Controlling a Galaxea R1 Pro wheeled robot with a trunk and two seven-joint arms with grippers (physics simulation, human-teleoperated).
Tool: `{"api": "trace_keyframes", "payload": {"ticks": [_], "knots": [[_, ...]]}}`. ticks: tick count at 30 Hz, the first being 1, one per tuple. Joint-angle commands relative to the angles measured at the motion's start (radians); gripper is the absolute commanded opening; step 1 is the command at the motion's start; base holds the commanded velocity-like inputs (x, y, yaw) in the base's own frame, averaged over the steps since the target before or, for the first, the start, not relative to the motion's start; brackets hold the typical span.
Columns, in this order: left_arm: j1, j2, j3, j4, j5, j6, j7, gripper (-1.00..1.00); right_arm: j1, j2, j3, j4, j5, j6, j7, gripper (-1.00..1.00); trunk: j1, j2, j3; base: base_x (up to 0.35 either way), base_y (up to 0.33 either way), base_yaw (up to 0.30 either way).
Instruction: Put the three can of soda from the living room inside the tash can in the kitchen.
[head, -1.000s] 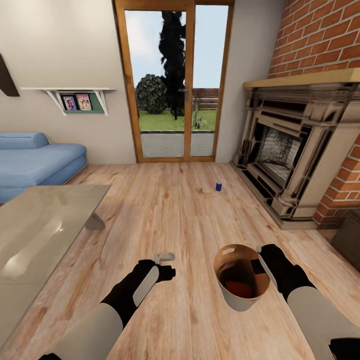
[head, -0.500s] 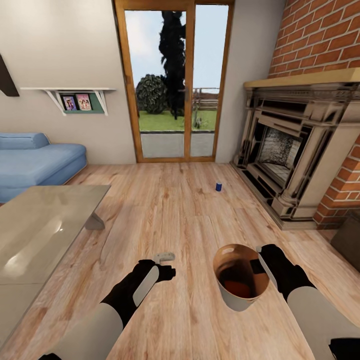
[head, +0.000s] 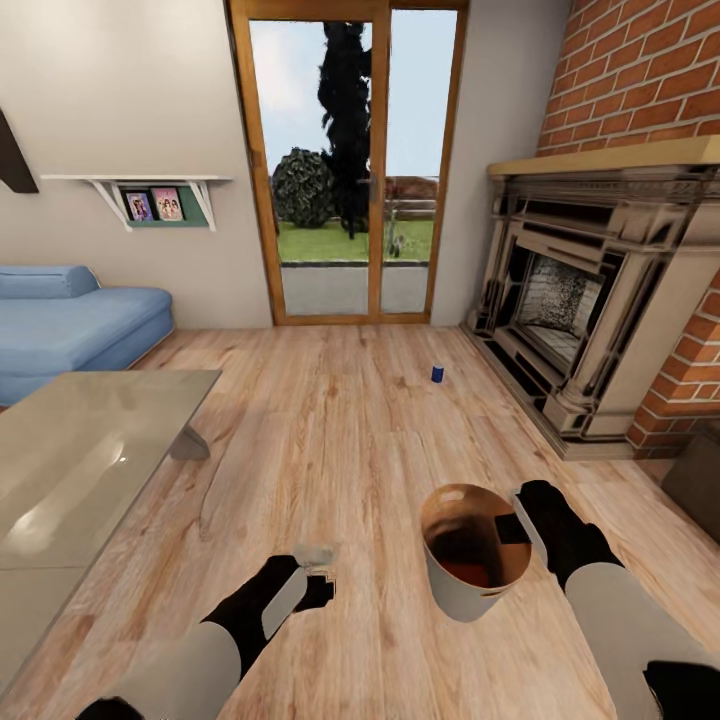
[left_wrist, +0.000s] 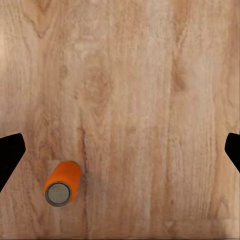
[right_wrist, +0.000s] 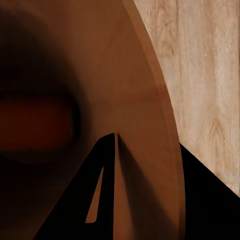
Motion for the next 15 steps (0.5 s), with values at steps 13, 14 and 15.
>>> {"api": "trace_keyframes", "payload": {"ticks": [13,14,15], "knots": [[0.001,0.006,0.004,0.157,-0.003,-0.121,-0.045,1.00,-0.004,-0.004,-0.045,0.079,0.003,-0.108,-0.005,-1.00,0.000,0.000,0.000,0.000,0.000,0.000],[0.001,0.007,0.004,0.157,-0.004,-0.123,-0.048,1.00,-0.004,-0.004,-0.045,0.081,0.003,-0.110,-0.005,-1.00,0.000,0.000,0.000,0.000,0.000,0.000],[0.002,0.007,0.003,0.158,-0.005,-0.124,-0.054,1.00,-0.004,-0.004,-0.045,0.084,0.003,-0.113,-0.004,-1.00,0.000,0.000,0.000,0.000,0.000,0.000]]}}
